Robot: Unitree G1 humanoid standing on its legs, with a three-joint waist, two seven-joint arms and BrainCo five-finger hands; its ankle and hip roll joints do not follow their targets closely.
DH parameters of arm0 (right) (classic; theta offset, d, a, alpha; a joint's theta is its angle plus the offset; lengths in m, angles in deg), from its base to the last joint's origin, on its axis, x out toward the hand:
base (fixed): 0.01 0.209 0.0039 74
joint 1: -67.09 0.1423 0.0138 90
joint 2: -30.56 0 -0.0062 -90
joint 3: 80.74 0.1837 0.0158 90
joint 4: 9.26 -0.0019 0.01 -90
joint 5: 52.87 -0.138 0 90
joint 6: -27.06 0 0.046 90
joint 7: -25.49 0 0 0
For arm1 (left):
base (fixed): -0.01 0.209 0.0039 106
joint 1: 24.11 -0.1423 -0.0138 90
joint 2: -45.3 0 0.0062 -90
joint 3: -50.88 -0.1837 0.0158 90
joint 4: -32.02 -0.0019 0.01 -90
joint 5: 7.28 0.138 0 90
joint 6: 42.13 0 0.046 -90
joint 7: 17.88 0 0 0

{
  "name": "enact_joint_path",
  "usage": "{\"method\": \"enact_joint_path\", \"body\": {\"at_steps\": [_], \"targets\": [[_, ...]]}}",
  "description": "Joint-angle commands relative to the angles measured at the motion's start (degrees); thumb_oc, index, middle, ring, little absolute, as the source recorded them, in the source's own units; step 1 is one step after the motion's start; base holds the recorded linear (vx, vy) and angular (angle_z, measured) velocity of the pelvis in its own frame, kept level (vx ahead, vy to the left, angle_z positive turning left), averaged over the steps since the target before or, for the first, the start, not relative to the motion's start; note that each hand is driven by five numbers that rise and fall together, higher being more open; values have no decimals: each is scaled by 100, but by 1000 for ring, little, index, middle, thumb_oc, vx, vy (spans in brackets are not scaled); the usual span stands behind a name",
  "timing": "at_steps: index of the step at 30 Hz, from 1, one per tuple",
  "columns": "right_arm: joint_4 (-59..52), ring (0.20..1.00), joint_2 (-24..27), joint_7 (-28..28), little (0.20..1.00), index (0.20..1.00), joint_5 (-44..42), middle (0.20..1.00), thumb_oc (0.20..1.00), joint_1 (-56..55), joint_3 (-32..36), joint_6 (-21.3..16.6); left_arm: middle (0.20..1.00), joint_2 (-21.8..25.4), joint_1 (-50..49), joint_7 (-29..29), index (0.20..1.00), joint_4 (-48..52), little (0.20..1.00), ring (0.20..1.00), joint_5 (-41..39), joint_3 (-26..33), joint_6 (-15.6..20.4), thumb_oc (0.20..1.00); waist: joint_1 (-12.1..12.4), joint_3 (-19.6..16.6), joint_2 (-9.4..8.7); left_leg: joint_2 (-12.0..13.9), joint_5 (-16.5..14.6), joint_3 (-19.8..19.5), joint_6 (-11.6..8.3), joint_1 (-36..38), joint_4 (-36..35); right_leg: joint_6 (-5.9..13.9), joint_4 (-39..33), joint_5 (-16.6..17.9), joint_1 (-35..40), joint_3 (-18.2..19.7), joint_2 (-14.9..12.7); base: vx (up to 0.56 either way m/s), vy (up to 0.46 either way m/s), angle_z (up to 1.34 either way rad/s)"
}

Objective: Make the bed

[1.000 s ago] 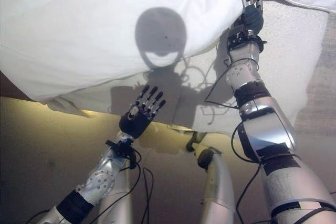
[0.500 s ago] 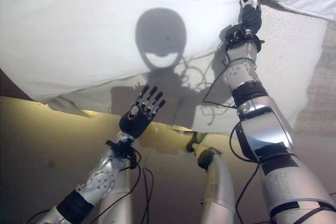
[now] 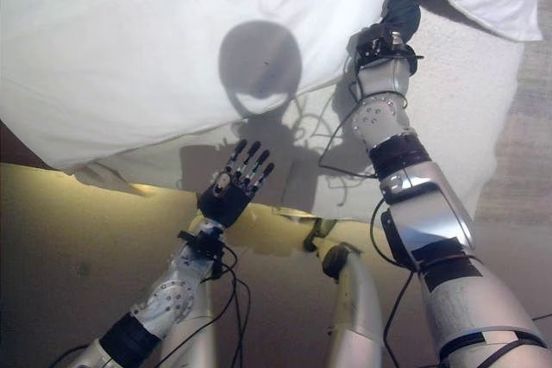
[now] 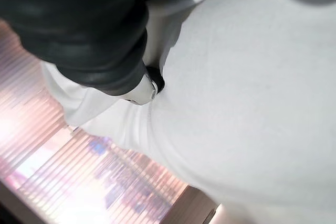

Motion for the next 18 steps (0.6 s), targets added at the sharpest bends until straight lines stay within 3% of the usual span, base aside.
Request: {"method": "enact_joint_path", "body": {"at_steps": [1,9,18], "targets": [[-1041,200,-3,126,200,200,576,200,200,422,-134,-562,1000,23,275,46,1000,226,1000,1000,5,-342,182,1000,115,-52,-426,-44,-817,179,94,17,529,809,-1095,770,261,188,325,-31,14,-9],[-1586,200,-164,-34,200,200,668,200,200,342,-297,-646,1000,-743,1129,332,1000,-156,1000,1000,-440,-468,459,1000,-96,-55,-660,-20,-912,221,110,90,711,811,-1127,839,372,248,348,-30,23,-6],[-1671,200,-345,-123,200,200,694,200,200,169,-351,-616,1000,-1391,2014,686,1000,-246,1000,1000,-474,-319,929,1000,-281,-125,-761,19,-965,241,92,80,812,795,-1153,860,396,296,365,-8,5,-2]]}}
